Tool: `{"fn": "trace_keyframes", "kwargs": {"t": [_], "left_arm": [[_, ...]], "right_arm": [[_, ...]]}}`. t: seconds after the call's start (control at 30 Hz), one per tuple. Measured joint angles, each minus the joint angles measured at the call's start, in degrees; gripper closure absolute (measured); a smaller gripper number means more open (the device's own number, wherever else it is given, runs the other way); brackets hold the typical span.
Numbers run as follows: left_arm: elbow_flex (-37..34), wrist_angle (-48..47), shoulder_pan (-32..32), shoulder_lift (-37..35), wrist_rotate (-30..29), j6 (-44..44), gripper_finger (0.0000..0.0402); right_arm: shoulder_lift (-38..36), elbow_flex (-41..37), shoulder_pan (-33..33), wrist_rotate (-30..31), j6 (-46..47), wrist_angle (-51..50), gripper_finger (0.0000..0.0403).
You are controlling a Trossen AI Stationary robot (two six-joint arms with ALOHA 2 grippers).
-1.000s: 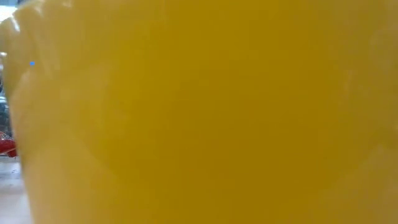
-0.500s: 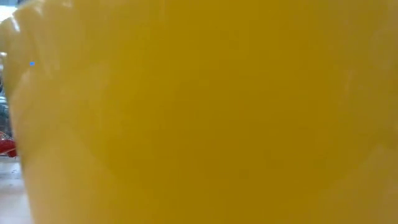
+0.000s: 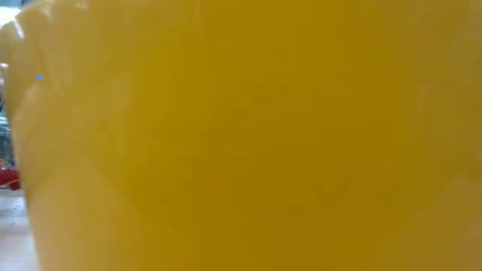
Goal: Pick & Place Food Item
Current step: Put the left red noodle pack into the left transparent bin
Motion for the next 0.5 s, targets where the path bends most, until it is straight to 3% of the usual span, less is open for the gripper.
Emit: {"fn": "trace_keyframes", "kwargs": {"t": [0.33, 0.5], "left_arm": [[-0.02, 11.95, -1.76, -10.92, 0.24, 9.28, 0.0213], [0.00, 26.13, -3.99, -17.09, 0.43, 16.09, 0.0224]], "right_arm": [[-0.89, 0.01, 0.00, 0.00, 0.00, 0.02, 0.0138], [-1.36, 0.00, -0.01, 0.02, -0.02, 0.03, 0.0138]]}}
